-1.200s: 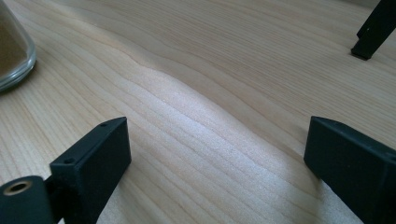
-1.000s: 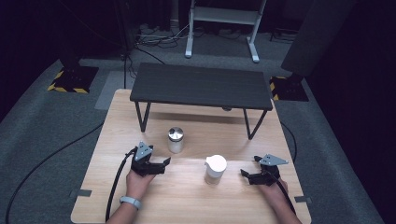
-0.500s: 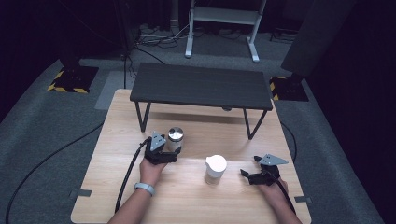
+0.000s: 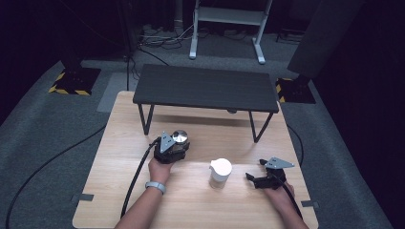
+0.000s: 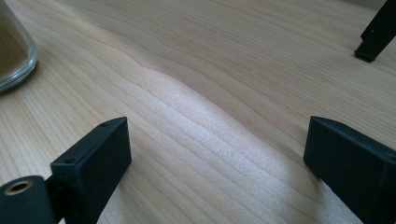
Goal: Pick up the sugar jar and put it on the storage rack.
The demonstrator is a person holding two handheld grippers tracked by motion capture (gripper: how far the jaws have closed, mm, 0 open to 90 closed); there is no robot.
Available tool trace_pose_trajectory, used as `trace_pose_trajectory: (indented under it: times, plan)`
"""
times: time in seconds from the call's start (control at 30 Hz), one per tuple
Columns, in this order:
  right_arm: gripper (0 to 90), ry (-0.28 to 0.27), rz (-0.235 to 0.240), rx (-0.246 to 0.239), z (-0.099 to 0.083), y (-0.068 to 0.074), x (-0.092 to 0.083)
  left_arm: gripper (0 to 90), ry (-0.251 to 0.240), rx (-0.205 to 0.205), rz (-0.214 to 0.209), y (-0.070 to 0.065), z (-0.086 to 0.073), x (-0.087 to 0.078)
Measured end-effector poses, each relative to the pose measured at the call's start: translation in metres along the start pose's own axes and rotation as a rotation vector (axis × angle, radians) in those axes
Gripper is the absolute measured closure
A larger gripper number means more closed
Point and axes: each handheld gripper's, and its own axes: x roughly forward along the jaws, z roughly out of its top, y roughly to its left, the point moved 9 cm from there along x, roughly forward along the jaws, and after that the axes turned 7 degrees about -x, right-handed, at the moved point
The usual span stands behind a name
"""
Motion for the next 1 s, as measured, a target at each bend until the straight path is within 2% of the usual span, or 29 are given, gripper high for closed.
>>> trace_pose_trajectory:
  times: [0.13, 0.23, 0.4, 0.5, 0.53, 0.63, 0.7, 0.73, 0.77, 0.9, 1.0]
  plan:
    - [7.1, 0.0, -0.001, 0.0, 0.0, 0.0, 0.0, 31.1, 0.009, -0.002, -0.005, 0.002, 0.002, 0.0]
    - [7.1, 0.0, -0.001, 0.001, 0.0, 0.0, 0.0, 31.1, 0.019, -0.001, 0.007, 0.001, 0.005, -0.003]
    - [7.1, 0.0, -0.002, 0.001, 0.0, 0.0, 0.0, 31.1, 0.001, -0.023, -0.009, -0.001, 0.017, -0.012]
    - [7.1, 0.0, -0.001, 0.001, 0.0, 0.0, 0.0, 31.0, -0.015, -0.019, -0.026, -0.004, 0.026, -0.015]
    - [7.1, 0.0, -0.001, 0.001, 0.0, 0.0, 0.0, 31.0, -0.036, -0.019, -0.051, -0.005, 0.035, -0.016]
    - [7.1, 0.0, -0.001, 0.001, 0.0, 0.0, 0.0, 31.0, -0.03, -0.012, -0.085, -0.007, 0.052, -0.015]
    - [7.1, 0.0, -0.001, 0.0, 0.0, 0.0, 0.0, 31.0, -0.036, 0.011, -0.086, -0.011, 0.065, -0.016]
    - [7.1, 0.0, -0.001, 0.0, 0.0, 0.0, 0.0, 31.0, -0.036, 0.011, -0.086, -0.011, 0.065, -0.016]
    - [7.1, 0.0, -0.001, 0.0, 0.0, 0.0, 0.0, 31.0, -0.052, 0.008, -0.093, -0.012, 0.074, -0.017]
    - [7.1, 0.0, -0.001, 0.0, 0.0, 0.0, 0.0, 31.0, -0.083, 0.008, -0.092, -0.014, 0.093, -0.023]
    - [7.1, 0.0, 0.0, 0.0, 0.0, 0.0, 0.0, 31.0, -0.081, 0.002, -0.099, -0.014, 0.108, -0.028]
